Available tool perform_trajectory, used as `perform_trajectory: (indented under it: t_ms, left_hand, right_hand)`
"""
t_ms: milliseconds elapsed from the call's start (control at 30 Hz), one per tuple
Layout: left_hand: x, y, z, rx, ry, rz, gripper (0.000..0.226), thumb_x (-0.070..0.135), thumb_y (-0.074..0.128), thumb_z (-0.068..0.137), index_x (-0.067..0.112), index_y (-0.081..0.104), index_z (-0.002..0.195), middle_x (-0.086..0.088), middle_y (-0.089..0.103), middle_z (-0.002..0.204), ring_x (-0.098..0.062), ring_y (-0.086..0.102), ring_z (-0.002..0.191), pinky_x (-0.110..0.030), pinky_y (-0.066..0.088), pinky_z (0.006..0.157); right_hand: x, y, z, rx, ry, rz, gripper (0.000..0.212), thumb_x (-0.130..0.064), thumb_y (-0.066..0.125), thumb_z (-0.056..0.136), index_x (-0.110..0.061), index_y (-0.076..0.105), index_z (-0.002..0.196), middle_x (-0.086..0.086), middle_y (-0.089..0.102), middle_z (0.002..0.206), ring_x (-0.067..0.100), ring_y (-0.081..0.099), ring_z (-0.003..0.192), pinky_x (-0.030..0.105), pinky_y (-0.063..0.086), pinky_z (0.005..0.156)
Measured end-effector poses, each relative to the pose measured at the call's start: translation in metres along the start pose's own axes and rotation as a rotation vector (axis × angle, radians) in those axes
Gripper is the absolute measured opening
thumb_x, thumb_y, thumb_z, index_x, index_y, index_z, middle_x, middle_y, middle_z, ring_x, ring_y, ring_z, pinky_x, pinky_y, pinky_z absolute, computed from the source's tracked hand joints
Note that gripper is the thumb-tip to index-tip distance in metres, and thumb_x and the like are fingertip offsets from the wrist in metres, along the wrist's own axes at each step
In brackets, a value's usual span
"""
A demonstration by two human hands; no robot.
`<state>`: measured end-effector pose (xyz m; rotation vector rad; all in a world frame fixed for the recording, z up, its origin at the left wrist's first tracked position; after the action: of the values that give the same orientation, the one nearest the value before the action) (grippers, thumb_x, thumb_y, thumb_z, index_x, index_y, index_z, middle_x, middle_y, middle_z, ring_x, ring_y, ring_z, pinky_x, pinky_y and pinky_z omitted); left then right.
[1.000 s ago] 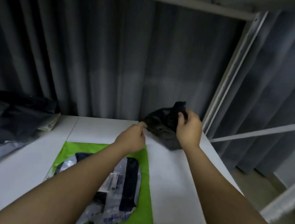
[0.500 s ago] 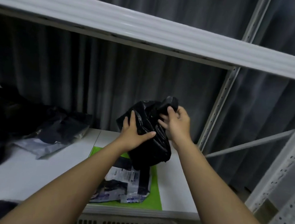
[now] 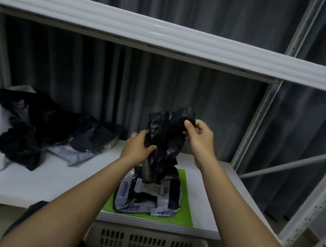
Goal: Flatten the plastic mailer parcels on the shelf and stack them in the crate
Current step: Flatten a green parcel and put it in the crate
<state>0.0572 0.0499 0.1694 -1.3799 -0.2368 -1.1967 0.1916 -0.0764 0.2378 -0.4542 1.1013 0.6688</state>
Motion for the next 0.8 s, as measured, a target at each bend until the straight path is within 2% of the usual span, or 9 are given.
perform_trajectory:
  t_ms: [67, 100, 233, 300, 367, 400, 500, 633, 800]
  left_hand:
    - [-0.011, -0.007, 0.003, 0.013, -0.020, 0.022, 0.013, 0.025, 0.058, 0.093, 0.019, 0.059, 0.105, -0.007, 0.064, 0.108, -0.021, 0.057, 0.090, -0.038, 0.050, 0.082]
    - [-0.013, -0.009, 0.003, 0.031, -0.026, 0.004, 0.006, 0.024, 0.056, 0.095, 0.020, 0.059, 0.096, -0.007, 0.066, 0.101, -0.021, 0.059, 0.082, -0.038, 0.052, 0.077]
    - [0.013, 0.001, -0.004, -0.052, 0.015, -0.409, 0.020, 0.030, 0.057, 0.095, 0.021, 0.055, 0.112, 0.000, 0.063, 0.095, -0.018, 0.067, 0.077, -0.034, 0.055, 0.060]
    - [0.033, 0.016, -0.010, -0.234, 0.117, -0.484, 0.037, 0.036, 0.067, 0.087, 0.030, 0.049, 0.119, 0.004, 0.064, 0.106, -0.012, 0.066, 0.093, -0.031, 0.056, 0.074]
    - [0.042, 0.033, -0.013, -0.390, 0.179, -0.424, 0.062, 0.042, 0.072, 0.080, 0.029, 0.040, 0.131, 0.009, 0.058, 0.124, -0.006, 0.056, 0.114, -0.030, 0.046, 0.099]
    - [0.042, 0.040, -0.015, -0.430, 0.166, -0.427, 0.069, 0.041, 0.072, 0.080, 0.027, 0.035, 0.136, 0.010, 0.055, 0.127, -0.004, 0.053, 0.117, -0.029, 0.042, 0.103]
    - [0.036, 0.042, -0.010, -0.338, 0.129, -0.383, 0.066, 0.028, 0.066, 0.086, 0.020, 0.031, 0.142, 0.003, 0.054, 0.129, -0.010, 0.053, 0.119, -0.034, 0.043, 0.104]
    - [0.019, 0.031, -0.004, -0.155, 0.054, -0.329, 0.040, 0.008, 0.045, 0.094, 0.021, 0.048, 0.131, -0.008, 0.062, 0.120, -0.024, 0.059, 0.111, -0.044, 0.046, 0.100]
    - [0.004, 0.017, -0.002, -0.045, -0.035, -0.427, 0.038, 0.007, 0.039, 0.097, 0.019, 0.051, 0.130, -0.005, 0.062, 0.113, -0.021, 0.059, 0.103, -0.033, 0.048, 0.091]
  right_hand:
    - [0.001, -0.004, 0.001, 0.046, -0.012, -0.026, 0.014, -0.020, 0.057, 0.096, -0.016, 0.060, 0.083, 0.000, 0.060, 0.077, 0.008, 0.055, 0.069, 0.021, 0.046, 0.064]
    - [0.003, -0.006, 0.000, 0.067, -0.015, -0.041, 0.017, -0.021, 0.057, 0.096, -0.016, 0.058, 0.080, 0.001, 0.057, 0.073, 0.008, 0.053, 0.066, 0.022, 0.046, 0.062]
    - [0.010, 0.001, 0.000, 0.040, 0.002, -0.091, 0.023, -0.019, 0.061, 0.093, -0.012, 0.052, 0.074, -0.002, 0.051, 0.059, 0.006, 0.053, 0.049, 0.020, 0.048, 0.053]
    - [0.014, 0.012, 0.000, -0.031, 0.027, -0.075, 0.019, -0.017, 0.063, 0.092, -0.006, 0.055, 0.078, 0.004, 0.056, 0.061, 0.008, 0.056, 0.050, 0.023, 0.049, 0.054]
    - [0.016, 0.020, -0.001, -0.089, 0.036, -0.060, 0.022, -0.018, 0.066, 0.089, 0.001, 0.058, 0.080, 0.013, 0.056, 0.066, 0.017, 0.055, 0.058, 0.030, 0.047, 0.059]
    - [0.020, 0.022, -0.002, -0.115, 0.054, -0.049, 0.024, -0.019, 0.067, 0.089, 0.002, 0.059, 0.080, 0.015, 0.055, 0.068, 0.020, 0.053, 0.063, 0.031, 0.045, 0.060]
    - [0.019, 0.026, -0.006, -0.216, 0.093, -0.024, 0.017, -0.019, 0.064, 0.091, -0.004, 0.066, 0.083, 0.010, 0.065, 0.075, 0.017, 0.060, 0.071, 0.026, 0.048, 0.066]
    - [0.025, 0.010, -0.007, -0.208, 0.091, -0.032, 0.012, -0.018, 0.059, 0.094, -0.016, 0.071, 0.096, 0.002, 0.072, 0.098, 0.013, 0.066, 0.092, 0.028, 0.051, 0.084]
    - [0.059, -0.021, -0.018, -0.141, 0.107, -0.236, 0.023, -0.008, 0.059, 0.090, -0.022, 0.065, 0.107, -0.003, 0.061, 0.115, 0.011, 0.053, 0.113, 0.019, 0.041, 0.085]
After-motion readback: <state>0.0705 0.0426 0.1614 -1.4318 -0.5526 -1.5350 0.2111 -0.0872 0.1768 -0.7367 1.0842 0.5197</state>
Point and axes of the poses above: each hand's wrist, its own z-axis towards the middle knuckle, its own y-axis out of the palm, x = y × z, the point moved 6 cm from there along z, towards the middle knuckle
